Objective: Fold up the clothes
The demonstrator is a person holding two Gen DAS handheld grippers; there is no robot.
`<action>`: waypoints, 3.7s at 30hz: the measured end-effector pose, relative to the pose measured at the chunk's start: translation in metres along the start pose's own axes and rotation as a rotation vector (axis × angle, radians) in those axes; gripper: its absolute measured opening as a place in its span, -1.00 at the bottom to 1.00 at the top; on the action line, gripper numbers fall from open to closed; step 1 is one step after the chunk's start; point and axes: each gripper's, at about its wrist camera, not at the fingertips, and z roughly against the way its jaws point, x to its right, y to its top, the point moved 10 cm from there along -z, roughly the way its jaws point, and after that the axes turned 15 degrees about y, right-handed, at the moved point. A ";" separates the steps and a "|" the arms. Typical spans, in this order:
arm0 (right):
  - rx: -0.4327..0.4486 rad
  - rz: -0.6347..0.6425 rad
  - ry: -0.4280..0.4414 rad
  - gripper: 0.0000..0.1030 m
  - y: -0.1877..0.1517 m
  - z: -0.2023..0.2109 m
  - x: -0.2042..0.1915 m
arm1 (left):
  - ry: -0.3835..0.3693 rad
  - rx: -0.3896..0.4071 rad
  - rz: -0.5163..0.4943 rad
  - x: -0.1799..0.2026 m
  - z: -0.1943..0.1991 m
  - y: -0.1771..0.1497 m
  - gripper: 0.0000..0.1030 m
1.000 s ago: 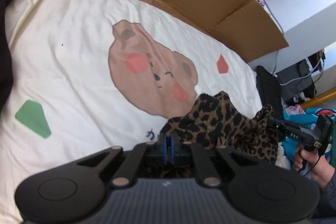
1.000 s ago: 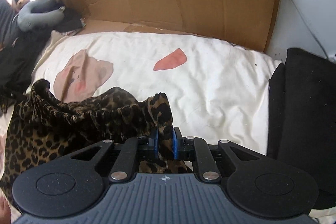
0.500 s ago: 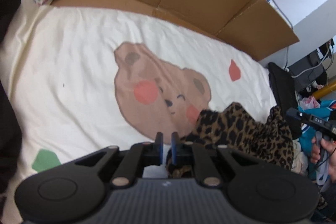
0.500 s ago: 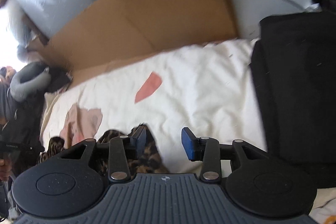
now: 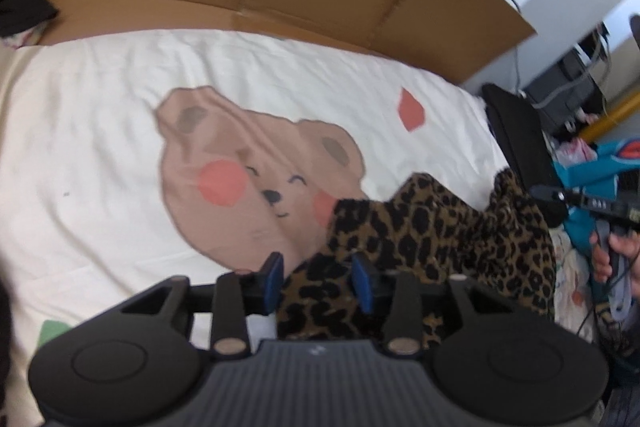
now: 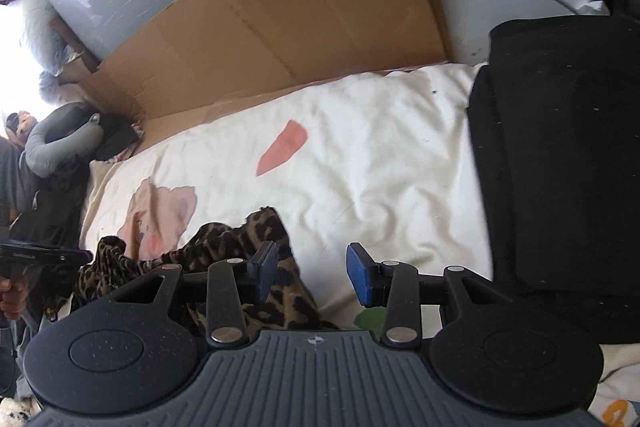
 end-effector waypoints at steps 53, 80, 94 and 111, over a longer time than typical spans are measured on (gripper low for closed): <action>-0.047 0.167 0.014 -0.97 0.003 -0.039 -0.035 | 0.135 0.140 -0.098 -0.030 0.012 0.012 -0.98; -0.100 -0.102 0.054 -0.14 0.017 -0.079 0.004 | -0.056 0.016 0.148 -0.036 -0.062 0.022 -0.42; -0.244 -0.007 0.056 -0.71 -0.012 -0.111 -0.007 | -0.076 -0.095 0.005 -0.001 -0.080 0.002 -0.52; -0.013 0.372 -0.042 -0.85 0.045 -0.043 -0.077 | 0.083 0.276 -0.131 -0.011 0.045 0.064 -0.81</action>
